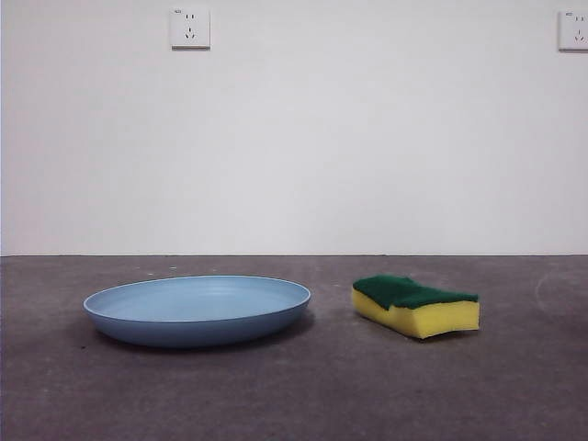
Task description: Pick up the plate,pick up the cloth,clean the plate with the cloth
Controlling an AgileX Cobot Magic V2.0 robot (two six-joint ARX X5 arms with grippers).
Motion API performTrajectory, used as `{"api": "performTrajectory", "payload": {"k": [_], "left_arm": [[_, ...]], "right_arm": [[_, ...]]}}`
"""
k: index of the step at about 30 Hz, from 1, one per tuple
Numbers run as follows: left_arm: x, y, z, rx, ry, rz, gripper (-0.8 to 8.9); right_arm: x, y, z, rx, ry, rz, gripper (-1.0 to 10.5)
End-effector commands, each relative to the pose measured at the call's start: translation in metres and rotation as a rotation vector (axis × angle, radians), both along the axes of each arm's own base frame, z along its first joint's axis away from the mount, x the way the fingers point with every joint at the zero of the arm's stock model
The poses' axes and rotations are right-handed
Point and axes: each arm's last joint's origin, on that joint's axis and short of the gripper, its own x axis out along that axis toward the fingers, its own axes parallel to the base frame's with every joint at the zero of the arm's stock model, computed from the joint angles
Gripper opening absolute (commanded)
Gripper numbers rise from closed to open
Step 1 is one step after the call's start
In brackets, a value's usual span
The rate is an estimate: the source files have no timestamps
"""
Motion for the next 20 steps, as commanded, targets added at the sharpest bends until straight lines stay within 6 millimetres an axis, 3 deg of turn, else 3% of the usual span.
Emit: {"api": "performTrajectory", "payload": {"k": [1, 8, 20], "left_arm": [[0.0, 0.002, -0.014, -0.017, 0.012, 0.027, -0.03], [-0.002, 0.006, -0.039, -0.041, 0.077, 0.07, -0.03], [-0.005, 0.007, -0.045, -0.046, 0.131, 0.087, -0.03]], "right_arm": [[0.0, 0.0, -0.001, 0.005, 0.002, -0.003, 0.0], [0.0, 0.0, -0.001, 0.005, 0.001, -0.003, 0.0], [0.0, 0.0, -0.001, 0.004, 0.002, -0.003, 0.0]]}}
